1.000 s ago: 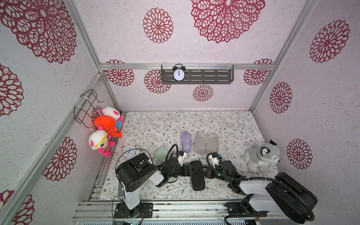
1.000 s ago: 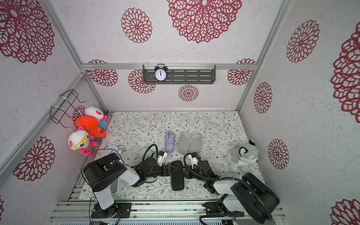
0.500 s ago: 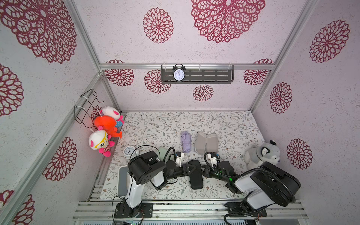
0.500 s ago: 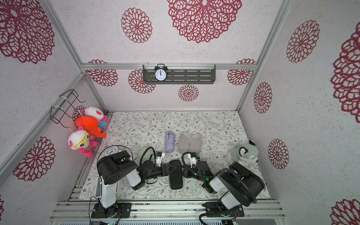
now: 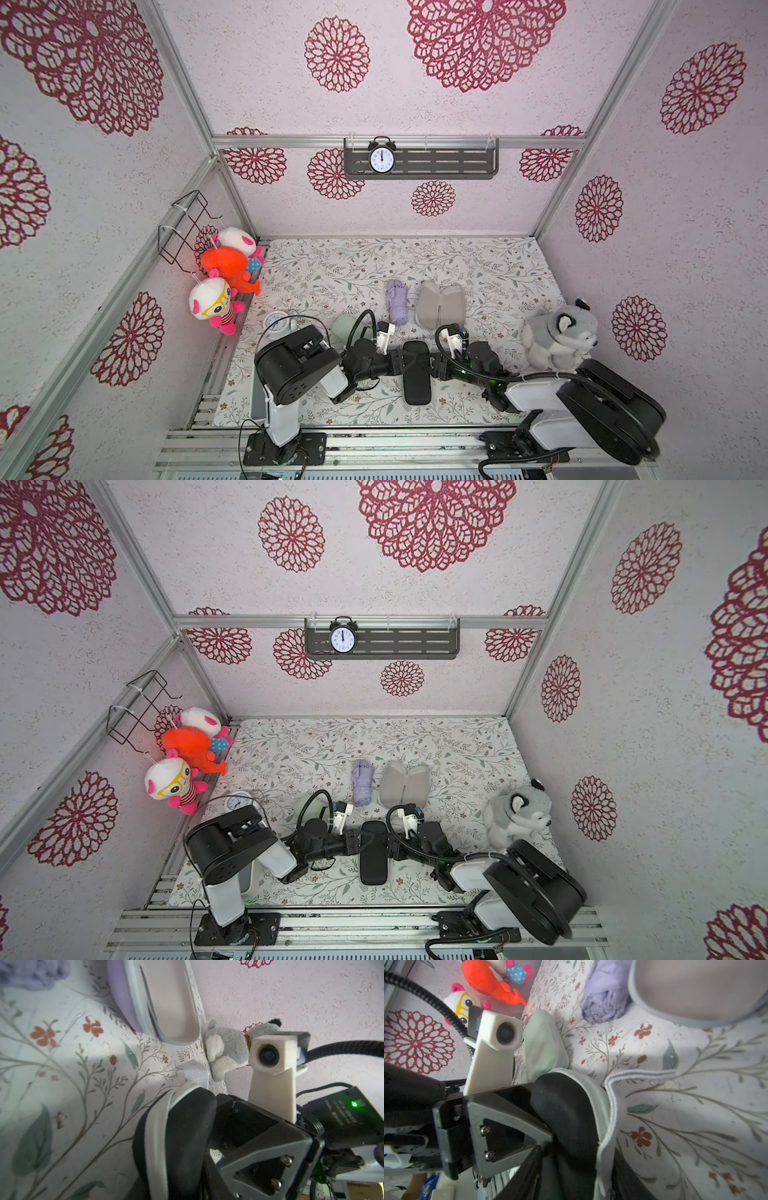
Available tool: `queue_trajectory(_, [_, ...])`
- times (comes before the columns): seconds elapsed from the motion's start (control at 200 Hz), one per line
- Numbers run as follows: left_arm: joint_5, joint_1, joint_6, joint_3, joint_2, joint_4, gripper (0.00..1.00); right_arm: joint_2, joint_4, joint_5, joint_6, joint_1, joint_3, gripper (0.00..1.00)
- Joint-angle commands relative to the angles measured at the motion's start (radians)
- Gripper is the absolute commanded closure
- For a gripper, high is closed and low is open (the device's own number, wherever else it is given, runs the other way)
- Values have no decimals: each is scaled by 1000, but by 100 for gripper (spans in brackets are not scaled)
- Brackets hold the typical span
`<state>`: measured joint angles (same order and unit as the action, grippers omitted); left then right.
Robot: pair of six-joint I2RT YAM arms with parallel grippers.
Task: Put umbrellas into zippered umbrella sleeves
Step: Pick up the umbrella sleeve at the center of the board, then zip the zipper on the umbrella sleeve.
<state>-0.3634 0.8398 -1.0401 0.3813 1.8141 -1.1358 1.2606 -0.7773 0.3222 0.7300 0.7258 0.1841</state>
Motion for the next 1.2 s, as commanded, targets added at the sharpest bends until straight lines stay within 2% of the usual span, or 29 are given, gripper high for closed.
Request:
queue_trajectory(0.0, [-87, 16, 86, 32, -111, 163, 100, -179, 151, -87, -159, -5, 71, 42])
queue_trajectory(0.115, [-105, -6, 108, 56, -211, 262, 100, -289, 290, -142, -245, -59, 112, 38])
queue_trajectory(0.255, [-110, -34, 182, 117, -329, 471, 100, -342, 221, -85, -268, -148, 114, 38])
queue_trajectory(0.31, [-111, -48, 198, 120, -375, 504, 100, -354, 230, -77, -278, -169, 134, 38])
queue_trajectory(0.42, [-151, -102, 207, 130, -470, 610, 100, -351, 272, -72, -397, -174, 176, 40])
queue_trajectory(0.485, [-183, -144, 240, 139, -525, 696, 100, -351, 204, -45, -481, -174, 147, 41])
queue_trajectory(0.6, [-247, -225, 193, 109, -611, 680, 100, -381, -52, 5, -608, -173, 11, 44])
queue_trajectory(0.675, [-223, -246, 187, 106, -647, 705, 100, -400, -42, -14, -665, -162, 1, 44])
queue_trajectory(0.74, [-243, -248, 183, 122, -649, 715, 100, -374, -23, -26, -740, -129, 11, 44])
queue_trajectory(0.891, [-249, -255, 177, 141, -666, 729, 100, -272, -168, -32, -892, -52, -5, 46])
queue_trajectory(0.981, [-271, -268, 178, 141, -684, 729, 100, -224, -184, 4, -973, -31, 13, 49])
queue_trajectory(1.111, [-281, -268, 168, 143, -692, 732, 100, -143, -205, 83, -1020, -19, 44, 54])
queue_trajectory(1.196, [-270, -270, 177, 146, -693, 748, 100, -108, -292, 117, -1025, -8, 23, 56])
